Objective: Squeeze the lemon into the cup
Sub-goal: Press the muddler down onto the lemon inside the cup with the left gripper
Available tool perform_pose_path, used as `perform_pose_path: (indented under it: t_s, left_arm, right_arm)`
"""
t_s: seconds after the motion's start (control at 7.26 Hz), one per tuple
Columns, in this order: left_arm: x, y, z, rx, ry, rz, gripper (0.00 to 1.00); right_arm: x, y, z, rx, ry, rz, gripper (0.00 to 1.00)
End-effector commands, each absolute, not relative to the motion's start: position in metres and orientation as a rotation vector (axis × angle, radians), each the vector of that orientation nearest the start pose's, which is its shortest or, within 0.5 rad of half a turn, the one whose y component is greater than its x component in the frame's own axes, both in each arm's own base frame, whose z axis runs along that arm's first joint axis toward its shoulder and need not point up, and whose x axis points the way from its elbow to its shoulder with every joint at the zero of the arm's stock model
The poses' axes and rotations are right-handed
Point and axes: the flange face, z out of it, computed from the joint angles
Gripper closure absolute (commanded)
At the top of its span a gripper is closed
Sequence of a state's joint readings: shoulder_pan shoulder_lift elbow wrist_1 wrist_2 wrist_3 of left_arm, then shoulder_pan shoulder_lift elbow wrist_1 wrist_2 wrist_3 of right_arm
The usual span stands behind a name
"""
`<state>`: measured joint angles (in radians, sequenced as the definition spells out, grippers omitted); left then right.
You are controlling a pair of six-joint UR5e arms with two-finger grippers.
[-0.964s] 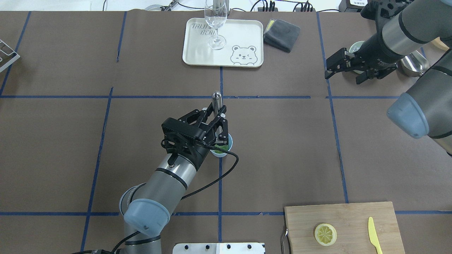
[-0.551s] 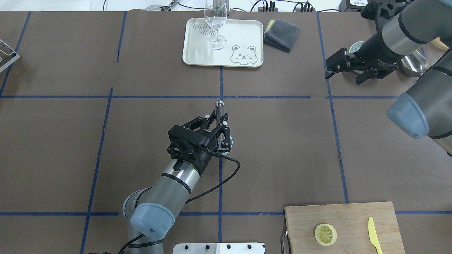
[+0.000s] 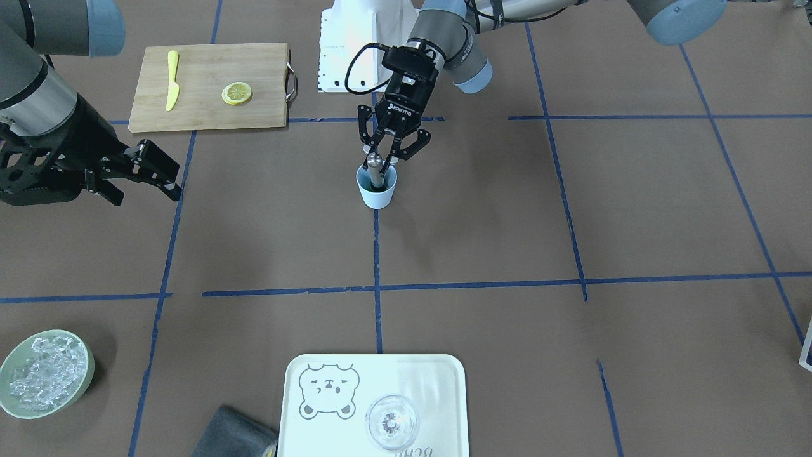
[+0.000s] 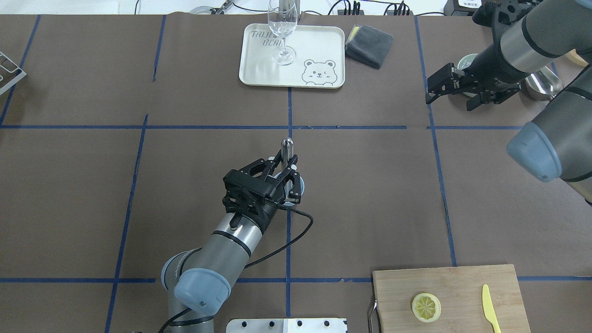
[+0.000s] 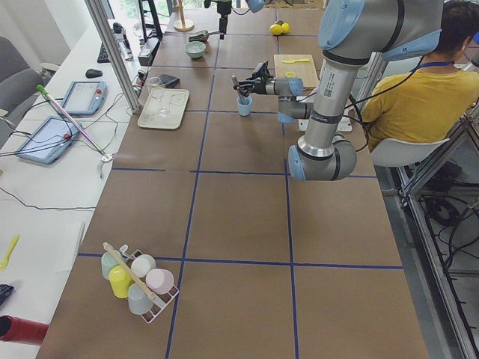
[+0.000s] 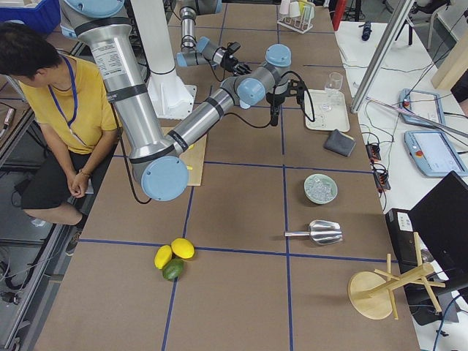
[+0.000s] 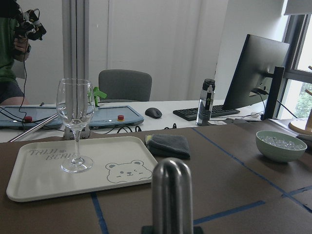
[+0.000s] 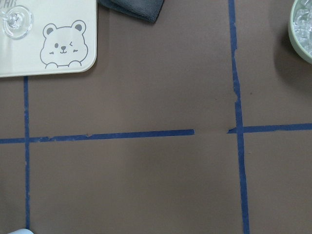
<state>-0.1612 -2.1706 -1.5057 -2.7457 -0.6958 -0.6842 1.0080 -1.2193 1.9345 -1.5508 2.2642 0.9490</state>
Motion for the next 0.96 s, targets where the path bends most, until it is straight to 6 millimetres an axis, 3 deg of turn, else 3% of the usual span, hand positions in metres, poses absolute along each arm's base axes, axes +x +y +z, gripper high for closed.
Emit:
perform_pose_path:
  t_s: [0.0,0.55,0.69,0.83]
  left_arm:
    - [0.589,-0.305,0.210,1.308,1.018,-0.187,1.00]
    - [0.589,-0.304,0.210,1.306,1.020,-0.177,1.00]
    - [0.585,-0.303,0.204,1.318,1.021,-0.170,1.00]
    - [0.570,-0.300,0.184,1.378,0.994,-0.121,1.00]
  right_arm:
    - [-0.243,-0.517,0.294,0.059,-0.964,0.102,0.00]
    - [-0.242,-0.516,0.291,0.064,-0.968,0.099,0.00]
    - [-0.242,-0.516,0.291,0.064,-0.968,0.099,0.00]
    - [-0.242,-0.516,0.290,0.065,-0.970,0.098,0.00]
